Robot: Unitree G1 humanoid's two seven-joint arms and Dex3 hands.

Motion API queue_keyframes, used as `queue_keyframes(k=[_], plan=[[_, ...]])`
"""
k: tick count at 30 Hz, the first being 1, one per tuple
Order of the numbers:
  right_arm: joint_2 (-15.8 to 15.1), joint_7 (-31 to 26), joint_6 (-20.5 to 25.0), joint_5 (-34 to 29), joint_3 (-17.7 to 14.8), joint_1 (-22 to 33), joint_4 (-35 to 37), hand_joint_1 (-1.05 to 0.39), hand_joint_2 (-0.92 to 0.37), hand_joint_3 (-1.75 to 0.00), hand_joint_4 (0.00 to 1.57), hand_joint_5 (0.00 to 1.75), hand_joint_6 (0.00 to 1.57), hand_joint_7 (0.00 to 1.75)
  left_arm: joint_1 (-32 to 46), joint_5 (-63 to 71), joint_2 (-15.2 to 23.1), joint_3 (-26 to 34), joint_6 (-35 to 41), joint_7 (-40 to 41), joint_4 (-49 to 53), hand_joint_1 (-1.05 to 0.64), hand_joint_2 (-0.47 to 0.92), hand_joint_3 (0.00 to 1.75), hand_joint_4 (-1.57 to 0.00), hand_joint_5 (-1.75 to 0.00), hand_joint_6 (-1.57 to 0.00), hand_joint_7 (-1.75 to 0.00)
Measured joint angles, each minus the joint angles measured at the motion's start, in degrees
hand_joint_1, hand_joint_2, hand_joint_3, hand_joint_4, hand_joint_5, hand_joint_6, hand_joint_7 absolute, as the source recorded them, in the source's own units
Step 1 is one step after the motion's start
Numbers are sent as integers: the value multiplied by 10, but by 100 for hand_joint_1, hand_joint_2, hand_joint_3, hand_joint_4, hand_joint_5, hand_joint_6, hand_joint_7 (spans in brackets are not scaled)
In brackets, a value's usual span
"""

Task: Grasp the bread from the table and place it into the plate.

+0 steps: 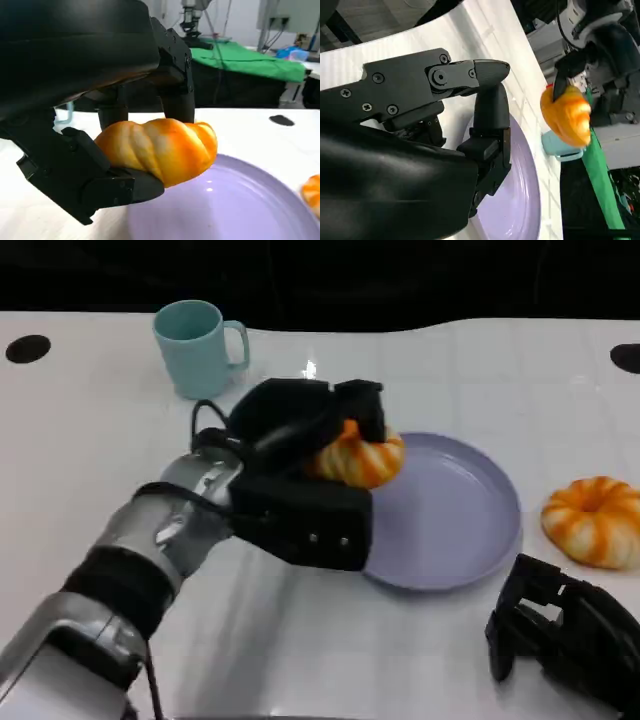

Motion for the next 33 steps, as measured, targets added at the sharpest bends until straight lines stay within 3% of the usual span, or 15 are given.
queue_keyframes(k=[11, 14, 15, 17, 18, 20, 24, 26, 28, 30, 33], plan=[[-4, 20, -9, 7, -3, 4, 4, -60, -92, -25, 73, 175, 61, 161, -73, 47, -82, -58, -10, 56, 123, -24, 57, 95, -93, -175, -66, -175], [-4, 20, -18, 6, -3, 4, 8, -60, -92, -26, 73, 175, 59, 162, -82, 52, -97, -69, -6, 63, 145, -27, 61, 76, -90, -175, -69, -148], [-4, 20, -21, 6, -3, 4, 9, -60, -92, -24, 73, 175, 59, 162, -82, 53, -101, -71, -2, 66, 149, -31, 67, 68, -77, -168, -66, -133], [-4, 20, -21, 6, -3, 4, 9, -59, -92, -24, 73, 175, 59, 162, -84, 53, -108, -75, 7, 65, 159, -37, 80, 48, -64, -148, -58, -107], [-4, 20, -21, 7, -3, 4, 10, -60, -92, -24, 73, 175, 60, 162, -84, 52, -109, -76, 10, 60, 162, -41, 87, 39, -55, -135, -46, -90], [-4, 19, -20, 7, -3, 4, 10, -60, -92, -25, 73, 175, 59, 162, -87, 53, -110, -82, 15, 39, 165, -48, 91, 38, -37, -109, -28, -71], [-4, 17, -20, 7, -3, 4, 9, -60, -92, -24, 72, 175, 60, 161, -96, 59, -110, -98, 34, 5, 167, -67, 92, 41, -5, -79, -4, -54], [-4, 15, -18, 7, -3, 4, 7, -60, -92, -24, 72, 175, 60, 160, -102, 65, -110, -105, 48, -17, 167, -70, 92, 42, -1, -74, -1, -51], [-4, 13, -15, 7, -3, 5, 5, -58, -92, -25, 72, 175, 59, 161, -104, 65, -110, -110, 58, -34, 166, -85, 92, 51, 0, -49, 0, -36], [-4, 14, -16, 7, -3, 5, 5, -59, -92, -25, 72, 175, 59, 162, -105, 65, -107, -112, 59, -44, 161, -91, 92, 57, 0, -36, 0, -23], [-4, 13, -17, 6, -3, 5, 5, -59, -92, -25, 72, 175, 59, 162, -105, 66, -99, -113, 59, -54, 148, -96, 92, 59, 0, -28, 0, -14]])
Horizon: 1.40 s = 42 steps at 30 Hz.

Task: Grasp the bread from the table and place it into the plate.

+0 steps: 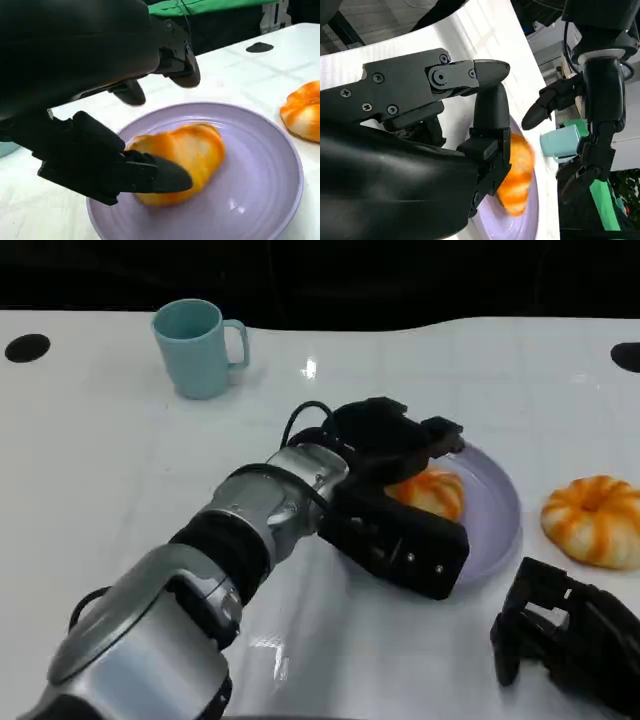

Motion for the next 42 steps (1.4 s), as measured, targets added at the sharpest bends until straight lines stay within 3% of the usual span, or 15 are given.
queue_keyframes(k=[5, 13, 17, 21, 23, 27, 31, 32, 34, 36, 38, 42], plan=[[0, 2, 3, 2, -1, -1, 1, -59, -92, -23, 73, 175, 60, 162, 3, 0, 21, -4, -1, -21, -35, -97, 92, 60, 0, -24, -2, -17], [1, 5, 10, 5, -3, -6, 6, -59, -92, -22, 73, 175, 61, 161, 40, -18, 66, 8, -13, -65, -117, -91, 92, 55, 0, -33, -1, -26], [1, 6, 8, 4, -5, -8, 8, -61, -92, -23, 73, 175, 61, 161, 94, -71, 108, 49, -43, -92, -196, -85, 92, 51, -2, -46, -5, -28], [1, -1, 8, 2, -5, -7, 7, -59, -92, -24, 73, 175, 61, 160, 171, -153, 142, 108, -101, -99, -244, -77, 92, 46, -15, -54, -16, -29], [1, 0, 9, 2, -6, -7, 7, -59, -92, -23, 73, 175, 61, 161, 218, -215, 145, 141, -143, -104, -249, -73, 92, 44, -19, -73, -26, -29], [1, 1, 10, 2, -7, -7, 7, -59, -92, -22, 73, 175, 61, 161, 304, -382, 122, 209, -192, -170, -264, -74, 92, 43, -38, -84, -45, -31], [2, 1, 10, 2, -8, -7, 7, -60, -92, -21, 73, 175, 62, 160, 393, -522, 90, 253, -195, -252, -316, -78, 92, 48, -42, -123, -53, -53], [2, 1, 10, 2, -8, -7, 6, -60, -92, -21, 73, 175, 63, 159, 413, -545, 85, 260, -192, -267, -330, -78, 92, 45, -39, -138, -48, -81], [2, 0, 11, 2, -8, -5, 5, -60, -92, -22, 73, 175, 64, 158, 449, -599, 74, 278, -169, -298, -357, -78, 92, 44, -37, -151, -44, -110], [2, -1, 14, 1, -7, -4, 3, -60, -92, -22, 73, 175, 64, 158, 479, -647, 63, 296, -136, -321, -387, -78, 92, 44, -37, -155, -43, -121], [2, -3, 17, 1, -7, -2, -1, -59, -92, -23, 73, 175, 64, 159, 500, -677, 56, 311, -106, -334, -413, -79, 92, 39, -44, -168, -49, -135], [1, -6, 17, -3, -4, 4, -8, -59, -92, -25, 74, 175, 63, 160, 562, -766, 39, 344, -3, -349, -487, -80, 92, 39, -60, -174, -50, -154]])
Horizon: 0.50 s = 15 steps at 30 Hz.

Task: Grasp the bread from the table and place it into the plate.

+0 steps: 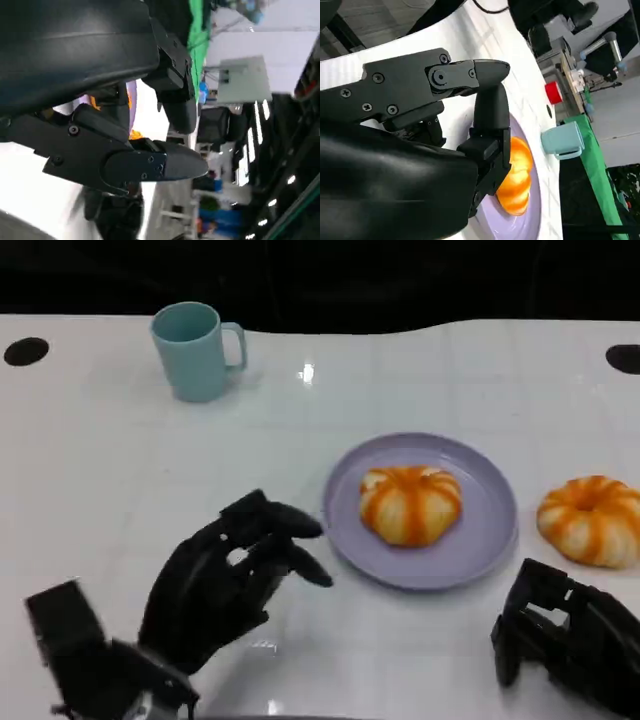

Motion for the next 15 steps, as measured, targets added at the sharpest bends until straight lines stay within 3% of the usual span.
queue_keyframes(k=[7, 15], plan=[[0, -6, 5, -3, 8, 3, -9, -60, -92, -22, 75, 173, 66, 156, 71, -78, -25, 45, 97, -24, -55, -78, 92, 35, -85, -175, -64, -170], [0, -14, 13, -4, 9, 7, -20, -60, -92, -23, 74, 173, 65, 154, 97, -93, -51, 86, 124, -42, -56, -76, 92, 30, -94, -175, -75, -172]])
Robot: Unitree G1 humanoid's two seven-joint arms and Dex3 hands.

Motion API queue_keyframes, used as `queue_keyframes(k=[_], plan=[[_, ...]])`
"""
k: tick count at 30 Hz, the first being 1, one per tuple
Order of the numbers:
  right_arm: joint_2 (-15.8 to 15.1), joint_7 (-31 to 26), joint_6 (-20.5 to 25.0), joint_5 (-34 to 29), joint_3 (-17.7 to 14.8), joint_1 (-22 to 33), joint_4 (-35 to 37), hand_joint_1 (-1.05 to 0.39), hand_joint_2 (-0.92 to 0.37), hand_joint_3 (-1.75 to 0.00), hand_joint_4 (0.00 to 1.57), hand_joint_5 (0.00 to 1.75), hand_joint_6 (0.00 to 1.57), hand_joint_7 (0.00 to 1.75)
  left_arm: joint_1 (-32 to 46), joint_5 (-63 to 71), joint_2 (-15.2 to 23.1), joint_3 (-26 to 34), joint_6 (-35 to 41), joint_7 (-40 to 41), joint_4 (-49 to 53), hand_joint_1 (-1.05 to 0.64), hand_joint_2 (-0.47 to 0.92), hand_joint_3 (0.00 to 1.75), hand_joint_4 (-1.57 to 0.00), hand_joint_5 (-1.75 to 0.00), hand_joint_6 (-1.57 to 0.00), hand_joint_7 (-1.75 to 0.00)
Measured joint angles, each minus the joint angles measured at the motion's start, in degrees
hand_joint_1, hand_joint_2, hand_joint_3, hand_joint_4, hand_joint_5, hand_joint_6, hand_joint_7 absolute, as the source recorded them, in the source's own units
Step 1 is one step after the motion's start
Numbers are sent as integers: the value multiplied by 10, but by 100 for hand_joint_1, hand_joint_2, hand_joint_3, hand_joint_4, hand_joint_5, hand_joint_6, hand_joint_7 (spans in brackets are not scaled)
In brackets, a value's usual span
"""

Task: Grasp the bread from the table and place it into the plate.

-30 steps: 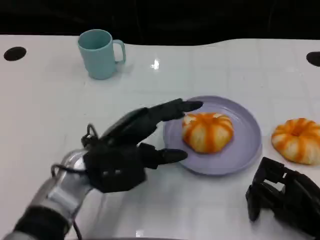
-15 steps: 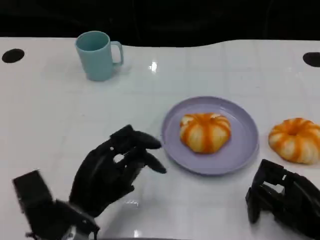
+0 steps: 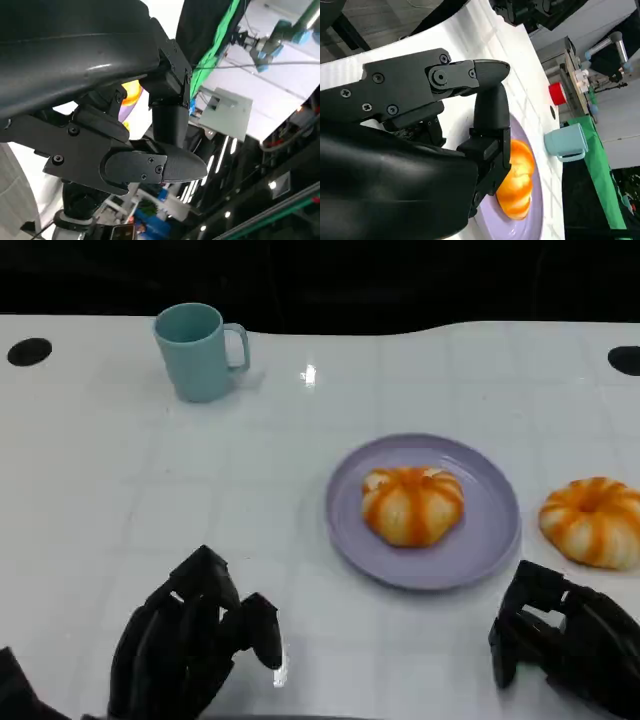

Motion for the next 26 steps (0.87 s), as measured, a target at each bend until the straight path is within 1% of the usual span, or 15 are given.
queue_keyframes(k=[8, 17, 20, 26], plan=[[0, 1, 19, 3, 0, 4, -11, -59, -92, -23, 73, 174, 64, 154, 25, -14, -7, 23, 30, -32, 0, -76, 92, 29, -94, -175, -74, -172], [0, 0, 16, 0, 1, 15, -21, -59, -92, -25, 73, 174, 64, 156, 37, -10, -7, 29, 48, -44, 0, -75, 92, 27, -94, -175, -73, -170], [0, -1, 16, 0, 1, 16, -22, -61, -92, -23, 74, 175, 65, 156, 36, -9, -7, 30, 48, -48, 1, -74, 92, 27, -95, -175, -76, -166], [-2, 4, 7, 0, 0, 5, -3, -60, -92, -25, 74, 175, 63, 159, 20, -4, -10, 37, 49, -48, 14, -74, 92, 24, -96, -175, -75, -167]])
